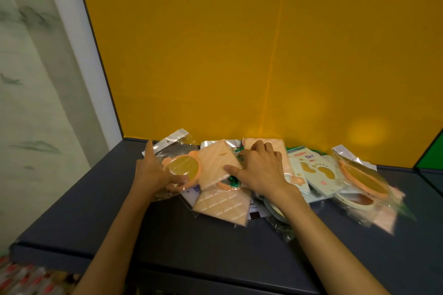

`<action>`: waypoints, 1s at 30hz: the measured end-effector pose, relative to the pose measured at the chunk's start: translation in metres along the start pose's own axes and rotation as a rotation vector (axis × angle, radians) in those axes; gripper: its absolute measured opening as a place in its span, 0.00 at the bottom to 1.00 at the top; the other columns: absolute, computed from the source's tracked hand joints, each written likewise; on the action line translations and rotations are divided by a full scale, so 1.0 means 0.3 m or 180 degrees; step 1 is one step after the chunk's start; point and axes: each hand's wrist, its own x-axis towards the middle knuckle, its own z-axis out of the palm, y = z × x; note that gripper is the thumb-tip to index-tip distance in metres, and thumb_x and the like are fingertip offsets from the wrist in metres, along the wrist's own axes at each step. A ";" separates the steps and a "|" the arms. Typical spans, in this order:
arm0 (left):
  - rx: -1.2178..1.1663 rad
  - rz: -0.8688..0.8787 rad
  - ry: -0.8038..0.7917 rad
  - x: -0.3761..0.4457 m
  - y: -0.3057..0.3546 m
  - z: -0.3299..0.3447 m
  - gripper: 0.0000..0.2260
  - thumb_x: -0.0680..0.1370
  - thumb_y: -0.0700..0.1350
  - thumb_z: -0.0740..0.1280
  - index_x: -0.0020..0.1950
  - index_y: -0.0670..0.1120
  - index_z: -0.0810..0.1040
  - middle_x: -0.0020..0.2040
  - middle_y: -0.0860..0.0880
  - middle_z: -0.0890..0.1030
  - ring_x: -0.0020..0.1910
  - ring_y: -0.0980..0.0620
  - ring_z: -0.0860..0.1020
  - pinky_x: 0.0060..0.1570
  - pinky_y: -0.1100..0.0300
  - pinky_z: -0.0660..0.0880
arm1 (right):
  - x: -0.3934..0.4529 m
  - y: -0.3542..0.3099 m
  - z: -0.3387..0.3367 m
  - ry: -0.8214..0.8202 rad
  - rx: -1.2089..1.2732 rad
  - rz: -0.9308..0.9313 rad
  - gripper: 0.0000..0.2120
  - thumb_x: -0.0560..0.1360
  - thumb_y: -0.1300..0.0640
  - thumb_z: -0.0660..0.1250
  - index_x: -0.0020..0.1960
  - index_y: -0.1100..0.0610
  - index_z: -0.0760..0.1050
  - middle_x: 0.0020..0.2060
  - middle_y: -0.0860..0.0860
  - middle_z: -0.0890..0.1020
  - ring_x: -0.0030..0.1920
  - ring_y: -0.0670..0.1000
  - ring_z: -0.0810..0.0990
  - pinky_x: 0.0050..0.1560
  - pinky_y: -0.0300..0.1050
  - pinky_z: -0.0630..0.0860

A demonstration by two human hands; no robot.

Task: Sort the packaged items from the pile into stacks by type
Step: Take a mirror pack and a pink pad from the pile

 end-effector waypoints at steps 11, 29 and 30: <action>-0.0021 -0.0567 -0.0141 0.005 -0.043 -0.092 0.62 0.58 0.41 0.85 0.81 0.47 0.47 0.77 0.40 0.62 0.75 0.37 0.61 0.69 0.38 0.65 | 0.009 -0.049 0.006 -0.0080 0.0001 0.0089 0.39 0.69 0.24 0.57 0.62 0.54 0.77 0.62 0.54 0.72 0.65 0.59 0.67 0.62 0.63 0.66; -0.1255 -0.0342 -0.0007 -0.027 -0.040 -0.106 0.25 0.70 0.37 0.76 0.66 0.41 0.76 0.59 0.41 0.78 0.53 0.42 0.76 0.51 0.48 0.77 | 0.043 -0.068 -0.015 -0.0355 0.0344 0.0345 0.39 0.63 0.26 0.68 0.62 0.53 0.76 0.65 0.54 0.71 0.68 0.59 0.64 0.65 0.63 0.63; -0.1247 -0.0249 -0.0081 -0.026 -0.046 -0.111 0.24 0.72 0.39 0.75 0.67 0.43 0.74 0.61 0.41 0.78 0.57 0.42 0.76 0.55 0.46 0.76 | 0.044 -0.077 -0.017 -0.0370 0.0337 0.0347 0.39 0.63 0.26 0.68 0.62 0.54 0.76 0.65 0.54 0.71 0.68 0.59 0.64 0.65 0.63 0.63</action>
